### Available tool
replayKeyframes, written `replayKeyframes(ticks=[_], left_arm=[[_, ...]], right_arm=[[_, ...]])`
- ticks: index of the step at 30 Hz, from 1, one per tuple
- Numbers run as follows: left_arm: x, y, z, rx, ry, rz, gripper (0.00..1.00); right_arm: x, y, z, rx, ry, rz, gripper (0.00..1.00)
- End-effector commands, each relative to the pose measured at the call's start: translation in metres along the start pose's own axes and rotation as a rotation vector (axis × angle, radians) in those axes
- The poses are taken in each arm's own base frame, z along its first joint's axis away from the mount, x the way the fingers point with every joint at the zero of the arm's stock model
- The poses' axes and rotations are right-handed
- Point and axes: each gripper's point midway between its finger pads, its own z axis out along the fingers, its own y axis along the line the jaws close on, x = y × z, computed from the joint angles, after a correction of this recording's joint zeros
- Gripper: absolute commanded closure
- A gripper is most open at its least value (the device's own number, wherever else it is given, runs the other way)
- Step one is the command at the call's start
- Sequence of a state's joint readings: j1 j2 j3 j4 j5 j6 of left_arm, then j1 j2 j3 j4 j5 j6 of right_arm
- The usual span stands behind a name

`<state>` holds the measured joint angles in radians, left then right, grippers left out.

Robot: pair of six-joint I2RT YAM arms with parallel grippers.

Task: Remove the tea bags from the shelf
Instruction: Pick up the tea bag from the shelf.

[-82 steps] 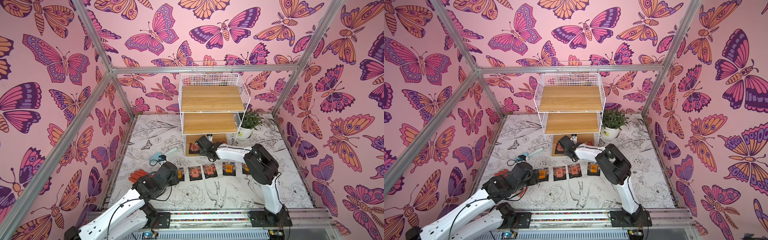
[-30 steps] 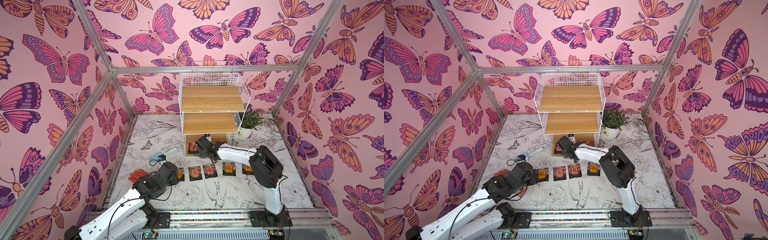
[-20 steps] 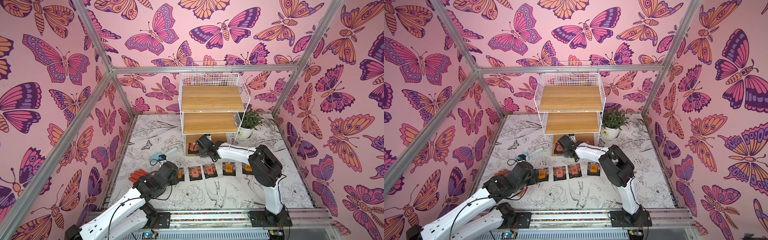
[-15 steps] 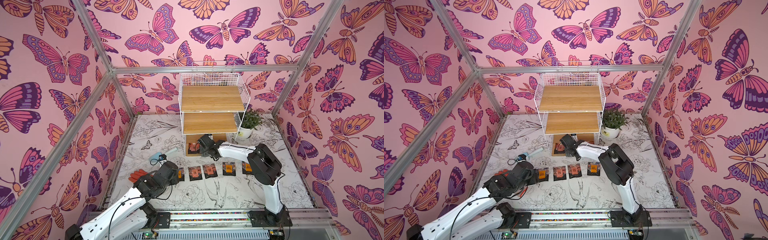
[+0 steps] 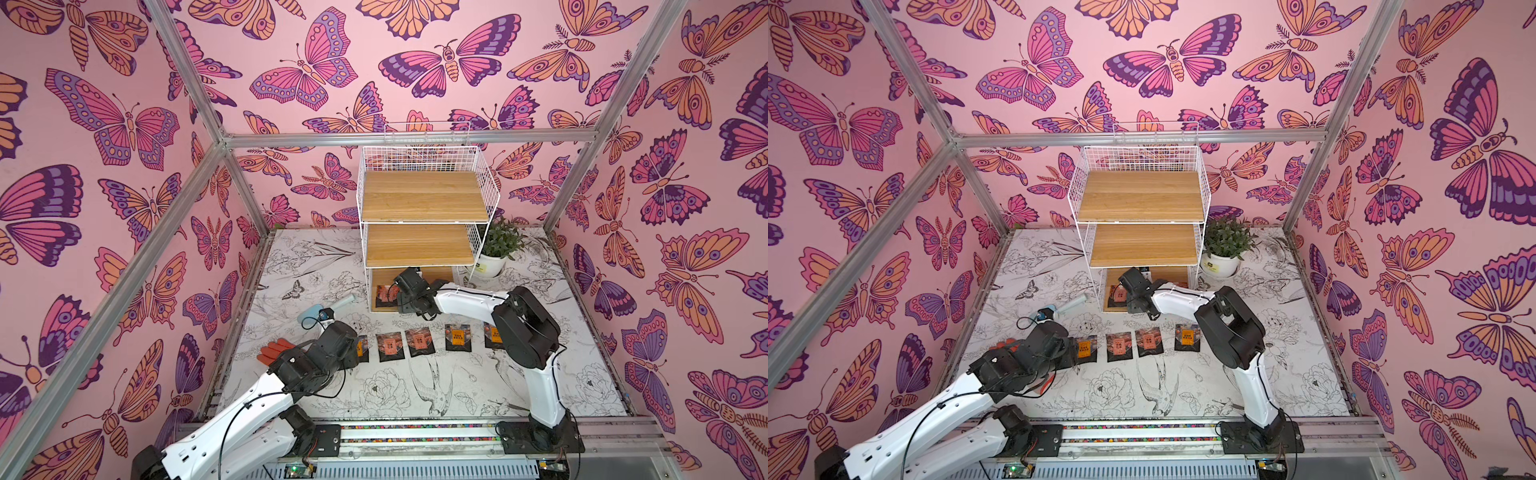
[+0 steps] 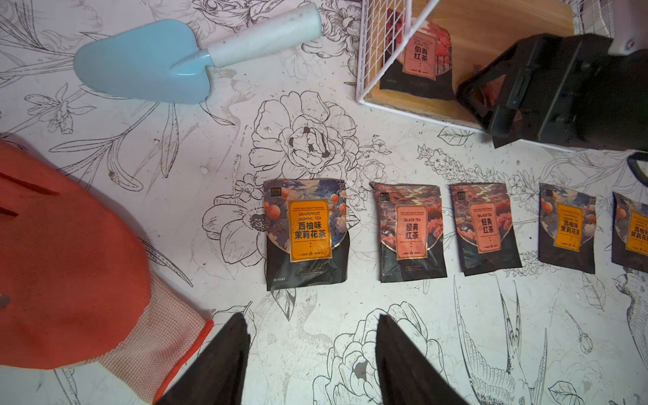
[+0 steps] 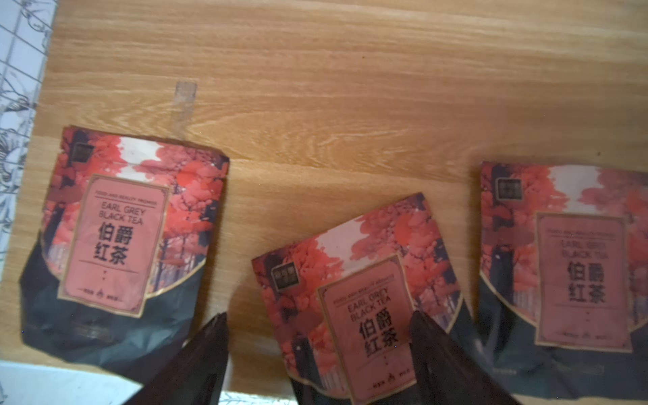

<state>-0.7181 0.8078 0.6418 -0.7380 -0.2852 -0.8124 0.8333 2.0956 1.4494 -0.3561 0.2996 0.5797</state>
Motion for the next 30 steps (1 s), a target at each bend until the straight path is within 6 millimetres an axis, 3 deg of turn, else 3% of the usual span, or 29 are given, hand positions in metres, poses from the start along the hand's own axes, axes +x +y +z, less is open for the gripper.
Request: replayKeyframes(ticks=[1,20,30], left_arm=[[-0.004,0.005,-0.004,-0.021,-0.014,0.009,0.39],[-0.003,0.007,-0.006,-0.004,-0.025,-0.002,0.39],[-0.005,0.006,-0.008,0.004,-0.036,-0.002,0.39]], right_arm=[[0.052,-0.015,0.031,-0.025,0.203,0.07,0.23],[0.068,-0.013,0.035,0.012,0.286,0.022,1.0],[0.057,-0.004,0.019,-0.016,0.247,-0.009,1.0]])
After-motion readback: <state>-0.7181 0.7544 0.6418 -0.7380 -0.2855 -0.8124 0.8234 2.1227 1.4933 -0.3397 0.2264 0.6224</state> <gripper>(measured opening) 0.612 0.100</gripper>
